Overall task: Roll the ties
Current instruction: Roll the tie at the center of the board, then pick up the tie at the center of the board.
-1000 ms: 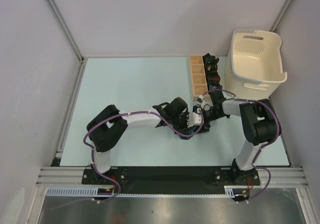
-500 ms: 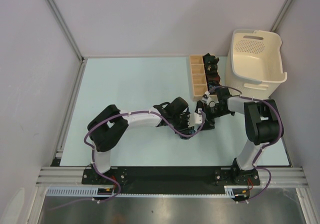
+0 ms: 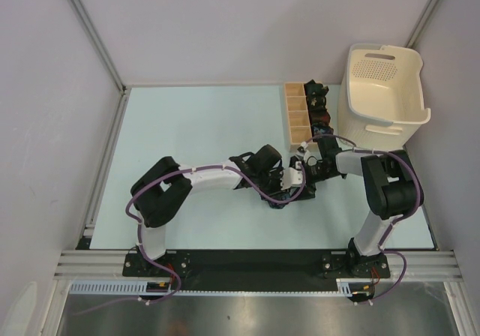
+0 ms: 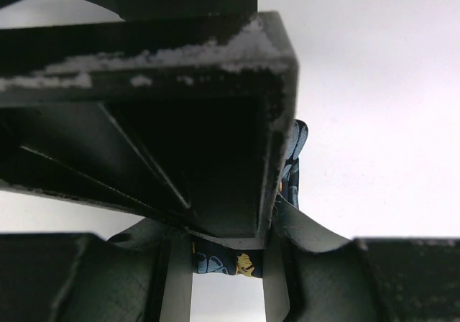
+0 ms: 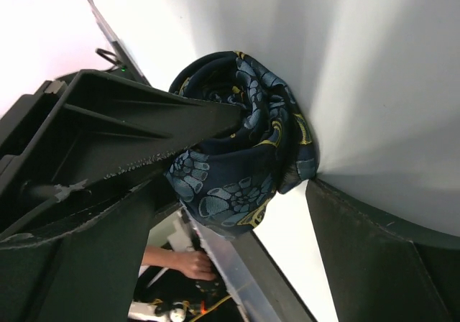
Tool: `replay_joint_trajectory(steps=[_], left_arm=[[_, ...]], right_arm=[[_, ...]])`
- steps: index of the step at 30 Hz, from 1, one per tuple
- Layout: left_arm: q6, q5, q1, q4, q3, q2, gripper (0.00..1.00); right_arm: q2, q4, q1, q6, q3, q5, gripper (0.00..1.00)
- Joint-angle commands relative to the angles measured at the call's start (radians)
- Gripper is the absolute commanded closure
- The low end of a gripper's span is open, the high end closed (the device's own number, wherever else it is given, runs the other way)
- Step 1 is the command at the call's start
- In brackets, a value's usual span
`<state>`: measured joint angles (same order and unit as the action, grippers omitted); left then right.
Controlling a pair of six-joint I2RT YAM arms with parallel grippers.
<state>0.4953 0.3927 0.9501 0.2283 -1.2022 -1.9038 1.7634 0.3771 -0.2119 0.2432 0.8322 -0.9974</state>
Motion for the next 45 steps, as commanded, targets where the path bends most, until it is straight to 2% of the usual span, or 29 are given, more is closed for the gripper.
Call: replay_joint_trajectory(steps=[1, 6, 9, 18, 21, 22, 23, 27, 28, 30, 31, 32, 33, 39, 41, 45], left_arm=[[0.017, -0.006, 0.03, 0.091, 0.02, -0.089, 0.84], [0.019, -0.005, 0.029, 0.091, 0.03, -0.087, 0.84], [0.017, -0.002, 0.03, 0.091, 0.032, -0.086, 0.84], [0.025, 0.002, 0.03, 0.091, 0.03, -0.087, 0.84], [0.025, 0.002, 0.029, 0.091, 0.033, -0.086, 0.82], [0.026, 0.003, 0.03, 0.089, 0.033, -0.084, 0.82], [0.026, 0.005, 0.03, 0.089, 0.033, -0.084, 0.79], [0.025, 0.011, 0.027, 0.082, 0.046, -0.061, 0.63], [0.023, 0.017, 0.024, 0.074, 0.05, -0.034, 0.52], [0.011, 0.06, 0.007, 0.057, 0.078, 0.014, 0.38], [0.005, 0.075, 0.001, 0.039, 0.088, 0.046, 0.17], [-0.004, 0.089, -0.007, 0.036, 0.104, 0.099, 0.06], [-0.004, 0.122, -0.011, 0.036, 0.108, 0.127, 0.0], [-0.018, 0.224, -0.054, 0.117, 0.116, 0.293, 0.01], [-0.04, 0.264, -0.092, 0.147, 0.121, 0.325, 0.0], [-0.07, 0.317, -0.175, 0.219, 0.109, 0.37, 0.0]], right_arm=[[0.056, -0.202, -0.093, 0.093, -0.015, -0.029, 0.07], [0.041, -0.228, -0.092, 0.114, -0.028, -0.032, 0.12], [0.033, -0.237, -0.081, 0.125, -0.028, -0.018, 0.19], [0.041, -0.319, -0.072, 0.186, -0.035, 0.003, 0.56], [0.036, -0.326, -0.069, 0.192, -0.044, 0.006, 0.82], [0.033, -0.325, -0.07, 0.192, -0.044, 0.009, 0.97], [0.033, -0.322, -0.069, 0.194, -0.045, 0.009, 1.0], [0.024, -0.291, -0.067, 0.188, -0.042, 0.023, 1.0], [0.019, -0.287, -0.066, 0.188, -0.038, 0.028, 1.0], [0.008, -0.264, -0.064, 0.183, -0.027, 0.04, 1.0], [0.001, -0.253, -0.063, 0.179, -0.013, 0.045, 1.0], [-0.001, -0.242, -0.063, 0.174, -0.004, 0.049, 1.0], [-0.004, -0.221, -0.061, 0.16, 0.004, 0.058, 1.0], [-0.012, -0.089, -0.047, 0.093, 0.117, 0.085, 1.0], [-0.019, -0.029, -0.032, 0.021, 0.193, 0.094, 1.0], [-0.018, 0.21, 0.0, -0.174, 0.353, 0.132, 1.0]])
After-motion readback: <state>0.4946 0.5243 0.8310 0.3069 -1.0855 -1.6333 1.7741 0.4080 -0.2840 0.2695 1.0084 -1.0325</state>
